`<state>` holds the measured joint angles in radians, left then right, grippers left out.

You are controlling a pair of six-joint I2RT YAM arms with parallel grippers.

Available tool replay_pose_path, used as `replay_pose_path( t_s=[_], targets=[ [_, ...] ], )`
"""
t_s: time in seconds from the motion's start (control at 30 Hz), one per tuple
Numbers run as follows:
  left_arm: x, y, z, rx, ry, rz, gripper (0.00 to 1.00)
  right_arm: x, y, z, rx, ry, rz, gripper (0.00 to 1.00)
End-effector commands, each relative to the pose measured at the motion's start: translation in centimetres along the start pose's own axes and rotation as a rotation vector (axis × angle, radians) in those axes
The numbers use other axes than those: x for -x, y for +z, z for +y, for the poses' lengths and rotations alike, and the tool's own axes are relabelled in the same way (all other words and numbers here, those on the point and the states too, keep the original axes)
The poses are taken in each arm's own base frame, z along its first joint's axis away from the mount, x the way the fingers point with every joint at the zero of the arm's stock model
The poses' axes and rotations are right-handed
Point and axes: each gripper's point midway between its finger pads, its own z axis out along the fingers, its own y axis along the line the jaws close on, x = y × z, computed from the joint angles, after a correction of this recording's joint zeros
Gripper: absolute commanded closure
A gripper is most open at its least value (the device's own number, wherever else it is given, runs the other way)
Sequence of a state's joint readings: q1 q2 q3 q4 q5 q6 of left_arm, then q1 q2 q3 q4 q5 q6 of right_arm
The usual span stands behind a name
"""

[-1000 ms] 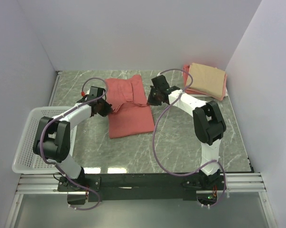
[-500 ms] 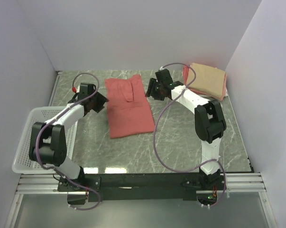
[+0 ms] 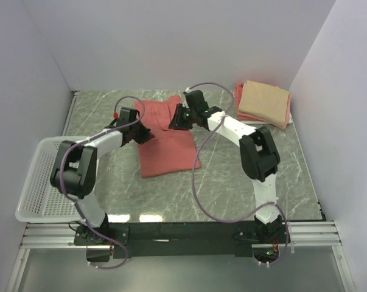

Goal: Fold and stack the t-shirts
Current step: Fold the tshirt

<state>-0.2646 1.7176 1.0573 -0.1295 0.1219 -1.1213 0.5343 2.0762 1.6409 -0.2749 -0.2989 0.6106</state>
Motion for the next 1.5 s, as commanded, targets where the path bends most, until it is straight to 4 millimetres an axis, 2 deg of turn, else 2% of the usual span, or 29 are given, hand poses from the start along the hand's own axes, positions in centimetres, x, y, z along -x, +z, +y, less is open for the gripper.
replay_pose_path(
  t_s=[0.0,0.07,0.1,0.17,0.27,0.4,0.53,0.6,0.7,0.73,0.87,0.93,1.0,1.03,1.1,1.13,1.2,1.23,1.27,1.33,1.37,1.43,1.47],
  targets=[
    [0.0,1.6,-2.9,-0.086,-0.007,0.053,0.99,0.5,2.5,2.3,0.152,0.023,0.031,0.67],
    [0.0,2.2,-3.0,-0.089,-0.007,0.06,0.99,0.8,3.0,3.7,0.221,0.033,0.052,0.69],
    [0.0,2.8,-2.5,-0.074,-0.009,0.063,0.99,0.3,4.1,3.2,0.22,0.043,0.07,0.73],
    [0.5,3.3,-2.5,-0.069,-0.01,0.048,0.99,0.4,4.6,3.8,0.258,0.051,0.083,0.77],
    [0.9,4.2,-1.5,-0.039,-0.021,0.044,0.99,-0.1,6.0,2.7,0.245,0.068,0.099,0.79],
    [0.9,5.4,1.2,0.052,-0.05,0.043,0.99,-0.8,7.9,-0.1,0.187,0.099,0.112,0.8],
    [0.9,6.1,2.8,0.097,-0.072,0.041,0.99,-1.0,9.0,-2.9,0.09,0.136,0.103,0.81],
    [0.8,6.2,3.6,0.121,-0.078,0.036,0.99,-1.8,9.1,-4.0,0.04,0.157,0.114,0.81],
    [0.6,6.4,4.6,0.154,-0.093,0.032,0.99,-2.0,8.9,-4.3,0.036,0.194,0.099,0.81],
    [0.4,6.4,4.8,0.159,-0.095,0.036,0.99,-2.9,8.9,-4.4,0.045,0.215,0.123,0.81],
    [-0.9,6.1,6.2,0.183,-0.101,0.053,0.99,-3.8,8.5,-4.3,0.063,0.238,0.133,0.82],
    [-1.0,5.7,6.1,0.178,-0.098,0.047,0.99,-4.5,8.0,-4.2,0.065,0.243,0.145,0.82],
    [-1.7,5.1,6.3,0.173,-0.09,0.056,0.99,-4.4,7.2,-3.5,0.083,0.242,0.131,0.82],
    [-1.9,4.9,6.3,0.173,-0.087,0.058,0.99,-5.4,6.9,-4.1,0.072,0.261,0.145,0.82],
    [-2.5,4.4,6.6,0.178,-0.077,0.063,0.99,-5.4,6.1,-3.3,0.098,0.264,0.133,0.82],
    [-2.8,4.2,6.7,0.178,-0.073,0.067,0.99,-6.4,5.9,-3.9,0.087,0.282,0.151,0.82],
    [-3.4,3.6,6.9,0.176,-0.066,0.07,0.99,-6.5,5.3,-3.3,0.107,0.278,0.139,0.83],
    [-3.7,3.3,6.9,0.17,-0.064,0.07,0.99,-7.5,5.2,-3.7,0.094,0.283,0.155,0.83],
    [-4.3,3.0,7.6,0.181,-0.062,0.079,0.99,-7.7,4.9,-3.7,0.098,0.283,0.155,0.83],
    [-4.7,2.2,7.3,0.162,-0.054,0.074,0.99,-9.0,4.3,-3.7,0.092,0.284,0.167,0.83],
    [-5.6,1.8,8.1,0.173,-0.049,0.086,0.99,-9.2,4.1,-3.7,0.095,0.283,0.164,0.83],
    [-6.1,1.0,8.0,0.161,-0.046,0.086,0.99,-10.4,3.2,-3.8,0.09,0.281,0.168,0.83],
    [-6.9,0.7,8.6,0.164,-0.044,0.094,0.99,-10.6,2.9,-3.8,0.093,0.278,0.165,0.83]
  ],
)
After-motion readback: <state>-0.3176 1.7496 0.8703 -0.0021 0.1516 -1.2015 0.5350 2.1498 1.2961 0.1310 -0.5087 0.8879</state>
